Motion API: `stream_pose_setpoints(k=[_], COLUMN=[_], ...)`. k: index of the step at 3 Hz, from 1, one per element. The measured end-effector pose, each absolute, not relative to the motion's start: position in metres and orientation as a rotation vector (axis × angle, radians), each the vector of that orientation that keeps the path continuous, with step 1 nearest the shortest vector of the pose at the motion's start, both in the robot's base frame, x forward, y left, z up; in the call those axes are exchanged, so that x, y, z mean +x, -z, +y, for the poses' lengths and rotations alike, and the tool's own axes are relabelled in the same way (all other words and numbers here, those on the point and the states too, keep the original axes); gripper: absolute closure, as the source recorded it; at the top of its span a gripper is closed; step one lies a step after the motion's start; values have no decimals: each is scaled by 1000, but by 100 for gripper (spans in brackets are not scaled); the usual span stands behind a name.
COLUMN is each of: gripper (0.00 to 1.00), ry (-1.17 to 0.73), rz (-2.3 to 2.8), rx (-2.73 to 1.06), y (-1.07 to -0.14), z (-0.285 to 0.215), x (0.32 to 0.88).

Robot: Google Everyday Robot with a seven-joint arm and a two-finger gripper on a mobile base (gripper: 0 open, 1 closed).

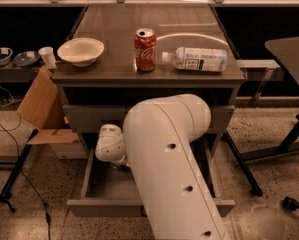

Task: Pick pepsi can from middle drawer and place on counter

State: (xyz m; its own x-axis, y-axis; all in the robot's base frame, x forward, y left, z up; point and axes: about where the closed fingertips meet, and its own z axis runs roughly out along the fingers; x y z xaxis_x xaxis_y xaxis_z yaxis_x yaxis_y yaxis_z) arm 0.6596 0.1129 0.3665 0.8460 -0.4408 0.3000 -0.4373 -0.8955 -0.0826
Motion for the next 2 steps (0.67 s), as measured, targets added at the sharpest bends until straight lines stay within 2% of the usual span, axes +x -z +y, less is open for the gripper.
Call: stream_pose_setpoints(k=[2], gripper=[65], ry=[522], rz=[686], rx=[-2998], y=[-374], z=[113], x=[659])
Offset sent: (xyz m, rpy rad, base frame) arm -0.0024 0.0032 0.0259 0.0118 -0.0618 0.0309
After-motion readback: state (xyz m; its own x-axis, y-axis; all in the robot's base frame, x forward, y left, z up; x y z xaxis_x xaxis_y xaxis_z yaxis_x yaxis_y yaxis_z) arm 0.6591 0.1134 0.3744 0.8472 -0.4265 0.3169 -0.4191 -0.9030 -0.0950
